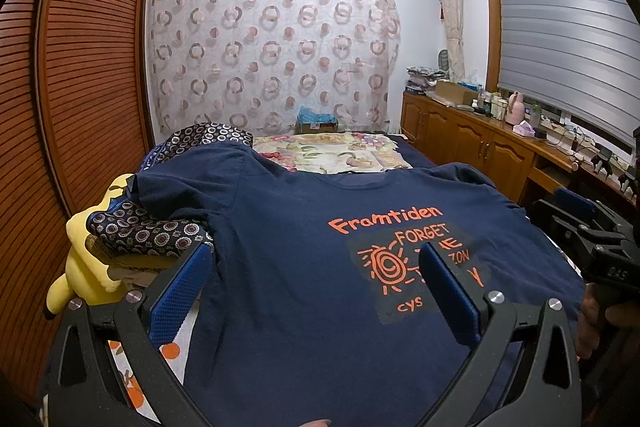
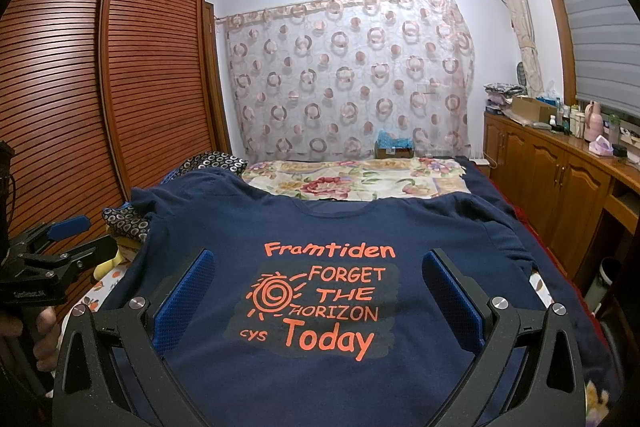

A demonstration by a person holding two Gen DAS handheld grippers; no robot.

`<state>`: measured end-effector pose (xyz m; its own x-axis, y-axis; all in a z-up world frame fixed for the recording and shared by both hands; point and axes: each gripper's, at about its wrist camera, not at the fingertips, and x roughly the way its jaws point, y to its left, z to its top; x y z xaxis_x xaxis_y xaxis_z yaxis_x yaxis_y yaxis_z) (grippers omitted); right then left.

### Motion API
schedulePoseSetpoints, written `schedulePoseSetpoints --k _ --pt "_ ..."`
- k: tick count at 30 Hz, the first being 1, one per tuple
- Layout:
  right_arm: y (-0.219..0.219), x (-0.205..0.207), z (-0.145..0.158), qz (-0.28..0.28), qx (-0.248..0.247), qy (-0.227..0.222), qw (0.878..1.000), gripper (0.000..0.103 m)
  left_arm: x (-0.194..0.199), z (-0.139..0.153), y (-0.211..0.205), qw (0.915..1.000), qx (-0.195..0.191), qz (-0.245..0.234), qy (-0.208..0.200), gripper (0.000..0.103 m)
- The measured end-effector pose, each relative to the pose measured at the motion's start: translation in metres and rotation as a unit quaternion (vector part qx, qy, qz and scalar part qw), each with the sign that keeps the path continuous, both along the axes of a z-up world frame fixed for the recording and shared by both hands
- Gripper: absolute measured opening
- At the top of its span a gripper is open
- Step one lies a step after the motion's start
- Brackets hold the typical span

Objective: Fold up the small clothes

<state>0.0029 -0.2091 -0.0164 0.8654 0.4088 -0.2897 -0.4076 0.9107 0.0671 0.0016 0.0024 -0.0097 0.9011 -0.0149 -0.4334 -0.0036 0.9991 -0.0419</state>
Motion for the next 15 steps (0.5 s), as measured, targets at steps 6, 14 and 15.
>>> schedulePoseSetpoints --k 6,14,15 --pt "-0.0012 0.0004 0.0005 0.000 0.001 0.000 1.000 0.103 0.0030 -0.0012 -0.0002 1.0000 0.001 0.001 0.000 0.103" --pt "-0.0018 0.0001 0.0011 0.001 0.002 -0.001 1.000 0.103 0.0027 -0.0009 -0.0004 1.0000 0.001 0.001 0.001 0.103" --pt "-0.0019 -0.0004 0.0007 0.001 0.003 -0.001 1.000 0.103 0.0024 -0.0007 -0.0006 1.0000 0.000 0.001 0.001 0.103"
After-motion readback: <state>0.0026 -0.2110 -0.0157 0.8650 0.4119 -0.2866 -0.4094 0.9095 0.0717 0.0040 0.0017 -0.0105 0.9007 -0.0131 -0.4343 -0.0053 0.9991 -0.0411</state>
